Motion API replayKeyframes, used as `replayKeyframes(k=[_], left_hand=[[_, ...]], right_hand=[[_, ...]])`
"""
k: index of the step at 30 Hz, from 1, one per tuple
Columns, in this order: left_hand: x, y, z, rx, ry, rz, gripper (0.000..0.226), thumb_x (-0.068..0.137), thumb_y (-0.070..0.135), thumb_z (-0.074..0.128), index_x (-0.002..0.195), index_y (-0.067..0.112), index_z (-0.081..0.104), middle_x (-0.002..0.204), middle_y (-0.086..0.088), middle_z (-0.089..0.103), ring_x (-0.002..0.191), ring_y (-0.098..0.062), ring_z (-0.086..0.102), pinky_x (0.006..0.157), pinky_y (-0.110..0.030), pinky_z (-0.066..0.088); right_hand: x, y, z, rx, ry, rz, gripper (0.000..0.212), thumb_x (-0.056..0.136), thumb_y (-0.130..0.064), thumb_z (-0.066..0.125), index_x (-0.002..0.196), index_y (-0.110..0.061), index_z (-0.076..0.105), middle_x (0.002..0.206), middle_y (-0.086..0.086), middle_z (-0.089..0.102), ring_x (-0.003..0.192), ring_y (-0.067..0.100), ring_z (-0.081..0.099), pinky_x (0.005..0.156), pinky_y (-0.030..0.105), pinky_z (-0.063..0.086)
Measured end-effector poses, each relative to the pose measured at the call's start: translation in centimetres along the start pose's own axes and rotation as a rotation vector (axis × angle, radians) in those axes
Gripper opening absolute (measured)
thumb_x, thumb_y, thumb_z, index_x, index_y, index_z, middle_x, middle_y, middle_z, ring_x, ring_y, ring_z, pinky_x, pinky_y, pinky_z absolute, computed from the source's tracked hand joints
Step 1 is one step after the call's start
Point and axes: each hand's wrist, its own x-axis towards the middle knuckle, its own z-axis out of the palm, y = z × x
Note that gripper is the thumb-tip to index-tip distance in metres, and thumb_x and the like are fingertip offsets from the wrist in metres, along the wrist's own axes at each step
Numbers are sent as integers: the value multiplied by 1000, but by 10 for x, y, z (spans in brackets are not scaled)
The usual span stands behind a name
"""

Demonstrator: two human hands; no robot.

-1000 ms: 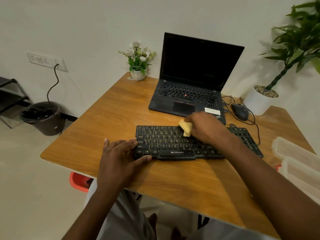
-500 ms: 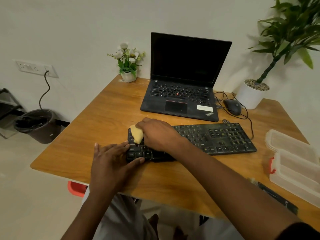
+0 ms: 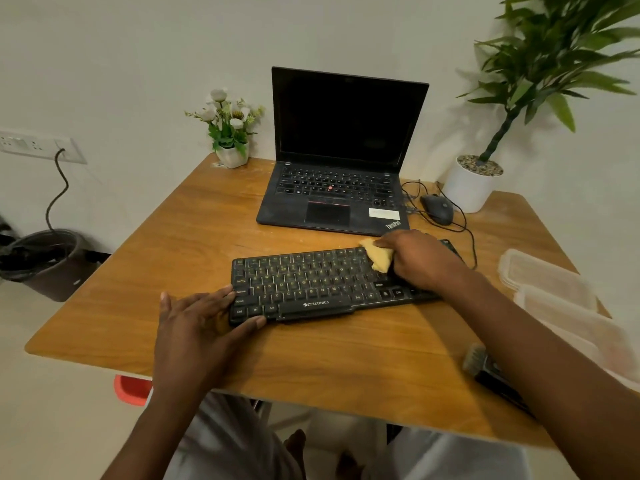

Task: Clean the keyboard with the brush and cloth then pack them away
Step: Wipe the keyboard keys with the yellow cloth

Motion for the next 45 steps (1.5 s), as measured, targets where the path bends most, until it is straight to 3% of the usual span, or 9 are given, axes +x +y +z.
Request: replayKeyframes(k=[3, 6, 12, 18, 25, 33, 39, 45], left_hand=[[-2, 2, 0, 28, -6, 1, 75, 71, 74, 74, 126, 23, 72, 137, 7, 67, 130, -13, 56, 129, -40, 2], [-5, 6, 0, 49, -11, 29, 77, 75, 75, 74, 129, 20, 70, 139, 2, 66, 135, -18, 54, 129, -46, 10], [-5, 25, 8, 84, -69, 152, 82, 85, 72, 52, 153, 26, 45, 159, 0, 45, 151, -20, 34, 129, -52, 14], [8, 68, 39, 134, -189, 288, 80, 89, 82, 33, 157, 40, 34, 169, 9, 26, 156, -15, 18, 129, -49, 12], [14, 79, 54, 146, -225, 295, 80, 89, 86, 26, 153, 40, 43, 165, 9, 35, 155, -14, 22, 128, -43, 11], [14, 78, 54, 159, -219, 272, 78, 88, 86, 29, 150, 41, 46, 163, 9, 38, 154, -15, 25, 126, -42, 11], [13, 78, 55, 158, -210, 261, 75, 89, 84, 35, 150, 42, 46, 163, 10, 38, 154, -13, 24, 126, -40, 9], [13, 78, 55, 158, -218, 254, 75, 88, 83, 36, 150, 42, 46, 163, 10, 38, 154, -14, 24, 127, -42, 11]], right_hand=[[-7, 20, -7, -30, -15, 102, 62, 93, -12, 61, 151, -29, 57, 149, 7, 61, 132, 30, 58, 105, 45, 52], [-12, 22, -8, -27, -28, 100, 62, 93, -13, 62, 153, -29, 55, 149, 9, 60, 132, 30, 58, 105, 45, 52], [-16, -1, -6, 20, -2, 31, 52, 100, -16, 55, 151, -27, 58, 153, 5, 59, 137, 26, 57, 112, 43, 49], [-24, -7, -5, -14, -19, 6, 55, 99, -17, 55, 152, -28, 55, 155, 2, 57, 138, 25, 56, 112, 47, 50], [-19, 3, -17, -122, -44, 123, 53, 97, -19, 60, 150, -26, 58, 150, 8, 60, 130, 29, 60, 103, 44, 54], [-18, 2, -7, 36, -79, 50, 53, 97, -12, 58, 148, -27, 60, 154, 1, 59, 139, 23, 54, 115, 45, 47], [-14, 14, -23, -90, -66, 137, 52, 96, -13, 60, 146, -28, 63, 145, 10, 62, 127, 30, 61, 99, 40, 53], [-16, -7, -3, 22, -38, 34, 51, 98, -9, 57, 147, -21, 61, 151, 6, 61, 138, 25, 56, 117, 45, 46]])
